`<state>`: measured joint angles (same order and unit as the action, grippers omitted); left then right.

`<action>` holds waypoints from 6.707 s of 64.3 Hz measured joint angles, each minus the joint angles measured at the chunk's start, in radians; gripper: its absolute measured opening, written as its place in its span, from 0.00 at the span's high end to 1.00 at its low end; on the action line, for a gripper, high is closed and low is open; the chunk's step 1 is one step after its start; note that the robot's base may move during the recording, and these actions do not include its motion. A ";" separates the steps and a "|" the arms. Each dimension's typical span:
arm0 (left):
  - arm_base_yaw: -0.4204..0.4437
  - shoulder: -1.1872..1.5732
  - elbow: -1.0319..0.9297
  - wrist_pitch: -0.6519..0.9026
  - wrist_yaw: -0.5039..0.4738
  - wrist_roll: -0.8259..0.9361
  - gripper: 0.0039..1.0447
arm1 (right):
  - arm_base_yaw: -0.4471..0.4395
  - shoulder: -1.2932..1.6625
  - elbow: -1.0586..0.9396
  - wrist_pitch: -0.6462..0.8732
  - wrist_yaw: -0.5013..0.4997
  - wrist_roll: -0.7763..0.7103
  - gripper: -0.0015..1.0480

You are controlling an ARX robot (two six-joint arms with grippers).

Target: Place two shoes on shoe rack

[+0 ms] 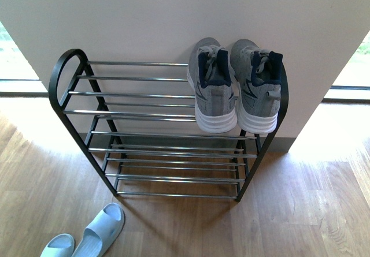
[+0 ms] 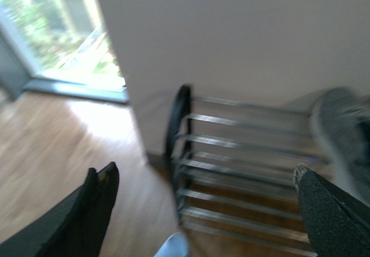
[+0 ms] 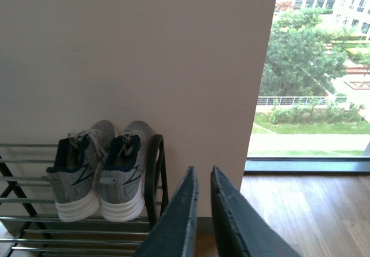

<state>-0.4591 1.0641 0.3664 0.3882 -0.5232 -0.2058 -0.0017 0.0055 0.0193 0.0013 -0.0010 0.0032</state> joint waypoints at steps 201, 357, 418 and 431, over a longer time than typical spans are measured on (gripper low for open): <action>0.459 -1.048 -0.353 -0.388 0.523 0.201 0.09 | 0.001 -0.002 0.000 -0.003 0.001 0.000 0.09; 0.459 -1.048 -0.353 -0.388 0.523 0.201 0.09 | 0.568 2.522 1.041 0.491 0.215 0.118 0.09; 0.459 -1.048 -0.353 -0.388 0.523 0.201 0.09 | 0.457 2.956 1.618 0.344 0.354 0.255 0.93; 0.459 -1.048 -0.353 -0.388 0.523 0.201 0.09 | 0.436 2.793 1.426 0.467 0.309 0.246 0.98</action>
<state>-0.0006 0.0158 0.0132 -0.0002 -0.0002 -0.0044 0.4343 2.7987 1.4456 0.4683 0.3080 0.2497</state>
